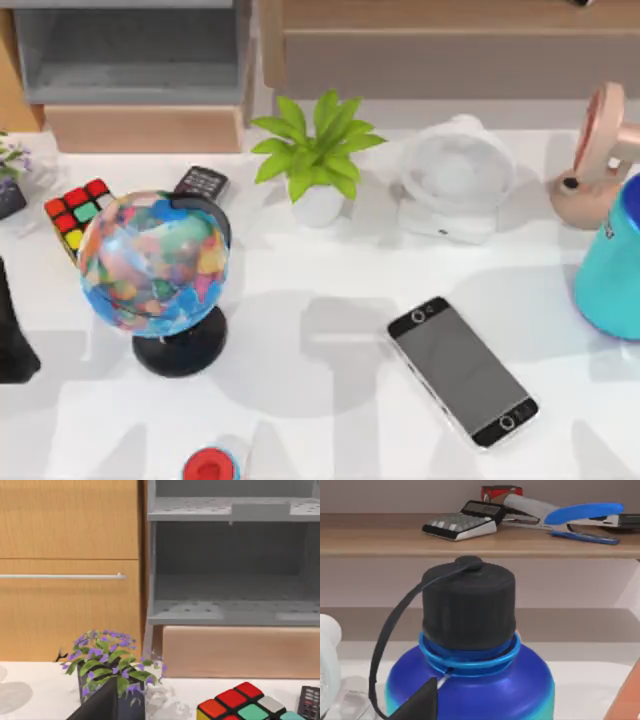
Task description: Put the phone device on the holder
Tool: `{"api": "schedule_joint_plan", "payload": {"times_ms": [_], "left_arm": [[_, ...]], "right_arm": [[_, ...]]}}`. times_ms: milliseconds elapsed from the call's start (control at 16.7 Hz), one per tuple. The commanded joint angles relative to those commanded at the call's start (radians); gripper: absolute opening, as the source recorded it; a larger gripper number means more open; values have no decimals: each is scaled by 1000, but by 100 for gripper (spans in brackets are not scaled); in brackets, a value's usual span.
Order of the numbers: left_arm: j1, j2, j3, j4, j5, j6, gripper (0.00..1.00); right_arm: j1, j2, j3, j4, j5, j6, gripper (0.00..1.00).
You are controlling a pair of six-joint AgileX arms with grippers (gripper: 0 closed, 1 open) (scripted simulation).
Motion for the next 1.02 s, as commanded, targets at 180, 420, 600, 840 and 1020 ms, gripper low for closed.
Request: {"api": "schedule_joint_plan", "payload": {"times_ms": [180,420,600,840,1020], "left_arm": [[0,0,0,0,0,0,100],[0,0,0,0,0,0,100],[0,0,0,0,0,0,100],[0,0,0,0,0,0,100],[0,0,0,0,0,0,100]], "right_arm": [[3,7,10,-6,1,3,100],[53,118,148,-86,3,35,100],[125,277,327,-189,-2,67,100],[263,574,604,-360,-19,104,100],[379,843,807,-504,-32,120,100]]}}
